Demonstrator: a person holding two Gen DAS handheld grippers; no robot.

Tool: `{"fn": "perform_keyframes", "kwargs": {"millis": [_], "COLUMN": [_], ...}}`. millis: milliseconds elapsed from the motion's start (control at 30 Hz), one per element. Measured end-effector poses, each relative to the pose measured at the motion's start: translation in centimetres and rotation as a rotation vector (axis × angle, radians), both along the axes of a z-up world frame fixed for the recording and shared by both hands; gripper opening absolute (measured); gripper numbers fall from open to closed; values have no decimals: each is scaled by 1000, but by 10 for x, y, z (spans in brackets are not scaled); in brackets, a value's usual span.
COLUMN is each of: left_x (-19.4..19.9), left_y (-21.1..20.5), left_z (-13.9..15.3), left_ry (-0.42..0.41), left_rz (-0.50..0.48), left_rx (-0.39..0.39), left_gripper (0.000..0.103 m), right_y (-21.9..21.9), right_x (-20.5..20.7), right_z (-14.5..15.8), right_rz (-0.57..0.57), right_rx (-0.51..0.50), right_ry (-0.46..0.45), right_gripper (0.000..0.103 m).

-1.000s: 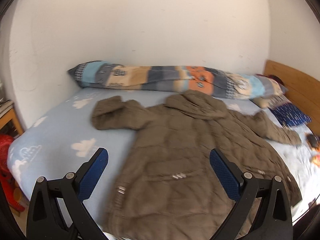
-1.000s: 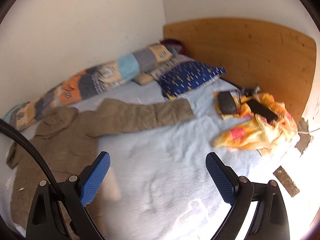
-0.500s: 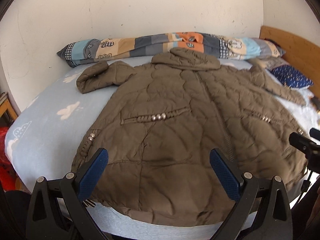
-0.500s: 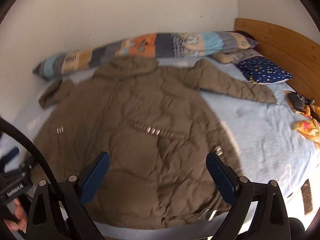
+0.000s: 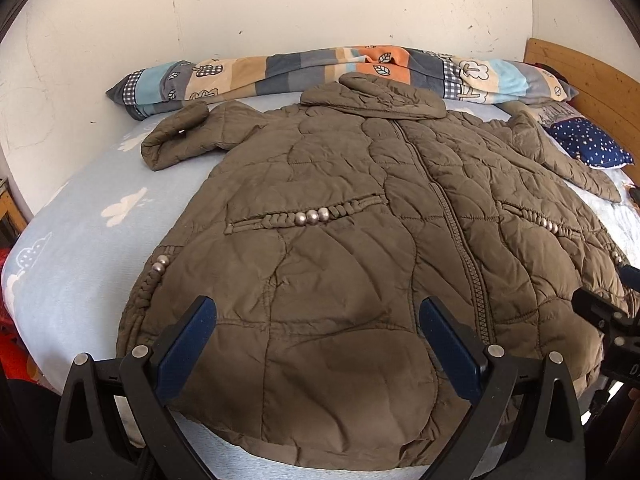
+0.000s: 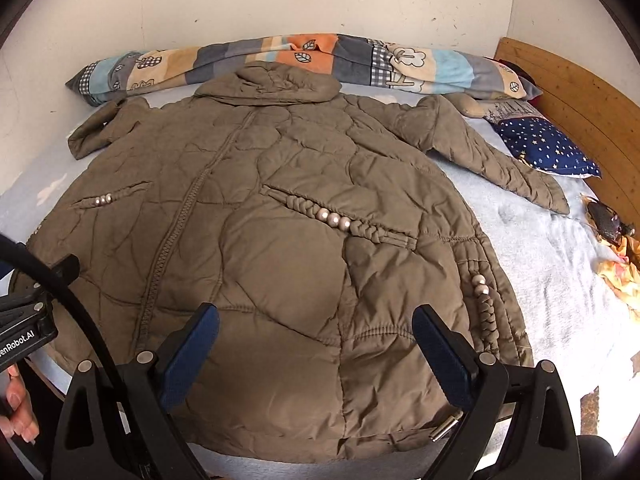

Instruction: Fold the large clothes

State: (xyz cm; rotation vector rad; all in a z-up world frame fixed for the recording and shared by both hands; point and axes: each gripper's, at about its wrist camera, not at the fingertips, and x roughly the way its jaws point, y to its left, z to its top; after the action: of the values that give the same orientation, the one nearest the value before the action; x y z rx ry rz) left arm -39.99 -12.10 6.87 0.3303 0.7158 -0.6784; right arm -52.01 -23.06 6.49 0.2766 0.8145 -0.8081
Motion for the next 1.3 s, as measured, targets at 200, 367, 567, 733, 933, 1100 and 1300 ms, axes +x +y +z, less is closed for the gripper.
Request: {"fn": "perform_keyframes", "kwargs": {"millis": [200,367,567,733,933,1100,1300], "left_x": [-1,-2,-4,-11,-19,-22,-23], "left_y": [1,4,18,34,47,42,37], "left_z": [-3,-5,8,31,39,33,29], "left_ry": [-22,-32,-64,-82,-96,-112,-119], "left_rz": [4,15,50,75,76,56,45], "left_rx": [13,8,-70,-145,-156,-121,-100], "left_gripper": [101,101,101,101,101,101,101], "right_y": [-2,7,19,41,54,54,50], "right_x": [-4,-1,-2,-21,-22,-19,-18], "right_z": [2,6,14,47,51,45,40], "right_rz": [13,45,68,80,96,105,90], "right_rx": [7,-19,-78,-209,-179,-170,-145], "right_ry": [-18,-24,-45,-200,-199,-177,-173], "right_gripper": [99,99,99,100,101,101,101]}}
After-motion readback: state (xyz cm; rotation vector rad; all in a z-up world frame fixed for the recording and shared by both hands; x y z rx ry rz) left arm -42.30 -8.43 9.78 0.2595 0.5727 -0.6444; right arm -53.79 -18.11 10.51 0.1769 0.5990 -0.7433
